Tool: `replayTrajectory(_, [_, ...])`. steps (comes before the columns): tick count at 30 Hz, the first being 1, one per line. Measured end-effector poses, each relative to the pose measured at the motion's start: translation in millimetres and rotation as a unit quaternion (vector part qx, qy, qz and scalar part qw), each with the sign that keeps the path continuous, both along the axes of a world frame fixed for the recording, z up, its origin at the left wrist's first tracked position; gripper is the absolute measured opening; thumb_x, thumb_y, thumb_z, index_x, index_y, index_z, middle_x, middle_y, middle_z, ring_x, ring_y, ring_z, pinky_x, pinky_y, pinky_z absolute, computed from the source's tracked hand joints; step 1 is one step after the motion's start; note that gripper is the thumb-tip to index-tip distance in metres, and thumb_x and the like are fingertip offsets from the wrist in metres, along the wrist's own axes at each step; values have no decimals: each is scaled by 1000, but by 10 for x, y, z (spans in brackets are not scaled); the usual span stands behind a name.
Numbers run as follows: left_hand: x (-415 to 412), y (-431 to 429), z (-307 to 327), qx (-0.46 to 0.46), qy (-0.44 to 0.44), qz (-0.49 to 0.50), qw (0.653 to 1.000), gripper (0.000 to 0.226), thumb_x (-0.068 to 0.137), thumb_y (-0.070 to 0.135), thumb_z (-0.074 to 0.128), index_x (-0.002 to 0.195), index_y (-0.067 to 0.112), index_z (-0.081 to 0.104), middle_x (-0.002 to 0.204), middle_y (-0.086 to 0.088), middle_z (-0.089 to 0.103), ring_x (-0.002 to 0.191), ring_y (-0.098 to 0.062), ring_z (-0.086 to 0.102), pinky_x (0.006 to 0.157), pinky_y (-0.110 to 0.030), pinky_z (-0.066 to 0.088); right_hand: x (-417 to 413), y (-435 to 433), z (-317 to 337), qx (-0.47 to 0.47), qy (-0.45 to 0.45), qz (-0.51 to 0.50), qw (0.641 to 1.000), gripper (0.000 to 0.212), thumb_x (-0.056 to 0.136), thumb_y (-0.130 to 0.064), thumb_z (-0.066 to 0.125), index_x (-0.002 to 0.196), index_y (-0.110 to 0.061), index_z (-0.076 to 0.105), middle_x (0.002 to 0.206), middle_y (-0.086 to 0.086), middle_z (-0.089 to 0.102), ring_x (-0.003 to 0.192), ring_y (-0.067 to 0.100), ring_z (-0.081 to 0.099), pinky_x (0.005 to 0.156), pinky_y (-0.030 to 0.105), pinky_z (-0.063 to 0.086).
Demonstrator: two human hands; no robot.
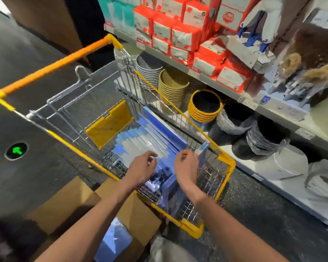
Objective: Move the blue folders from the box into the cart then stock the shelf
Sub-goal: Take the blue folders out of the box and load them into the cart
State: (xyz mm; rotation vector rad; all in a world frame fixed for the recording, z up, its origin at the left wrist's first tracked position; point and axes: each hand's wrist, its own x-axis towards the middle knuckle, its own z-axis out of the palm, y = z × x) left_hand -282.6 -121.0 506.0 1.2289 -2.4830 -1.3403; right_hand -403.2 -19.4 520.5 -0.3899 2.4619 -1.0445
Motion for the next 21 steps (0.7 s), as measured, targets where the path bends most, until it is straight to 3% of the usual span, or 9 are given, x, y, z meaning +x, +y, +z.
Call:
replayTrajectory(3, [549,-175,207,-29,53,93,994,20,103,29,51,119,25,62,100,4,72,80,-13,68,76,-34,55,478,-333,148,-68,33,100,992,18,101,-28,47,94,-18,59,104,1,55,91,22,56,76,34,40])
replayTrajectory(6, [1290,-276,358,-79,81,205,972,17,102,29,52,112,29,65,85,14,71,66,-3,65,71,-31,53,1169,-719,232,-94,-3,215,972,17,100,-28,50,91,-19,61,99,4,64,85,21,59,75,36,44])
replayTrajectory(9, [2047,-263,374,-89,91,300,945,12,100,29,55,103,30,66,79,9,72,68,-10,68,70,-33,54,1836,-939,244,-98,-40,313,944,18,99,-27,53,94,-14,65,91,5,69,85,24,64,78,39,51])
replayTrajectory(13, [3012,-26,145,-53,83,399,912,10,101,25,56,100,26,66,77,4,73,67,-9,67,72,-34,55,2710,-989,101,-49,-64,423,903,19,97,-27,55,92,-13,67,80,-2,66,78,17,59,71,29,42])
replayTrajectory(17, [3727,371,-389,8,53,480,876,13,101,22,55,101,21,67,78,7,70,65,-5,65,72,-29,55,3481,-888,-389,35,-85,506,857,23,99,-21,51,103,-4,66,97,16,71,92,32,63,76,33,40])
replayTrajectory(19, [3943,530,-723,58,57,507,858,14,100,23,54,101,21,68,82,4,73,63,-10,69,69,-35,59,3755,-828,-714,73,-113,529,838,19,100,-24,50,100,-12,64,96,12,68,92,31,63,80,35,45])
replayTrajectory(21, [4098,650,-1089,105,53,523,844,15,100,28,53,97,23,67,81,3,73,63,-14,71,67,-42,60,3982,-786,-1159,101,-131,529,832,15,95,-33,51,83,-28,58,84,3,64,85,28,64,80,40,51])
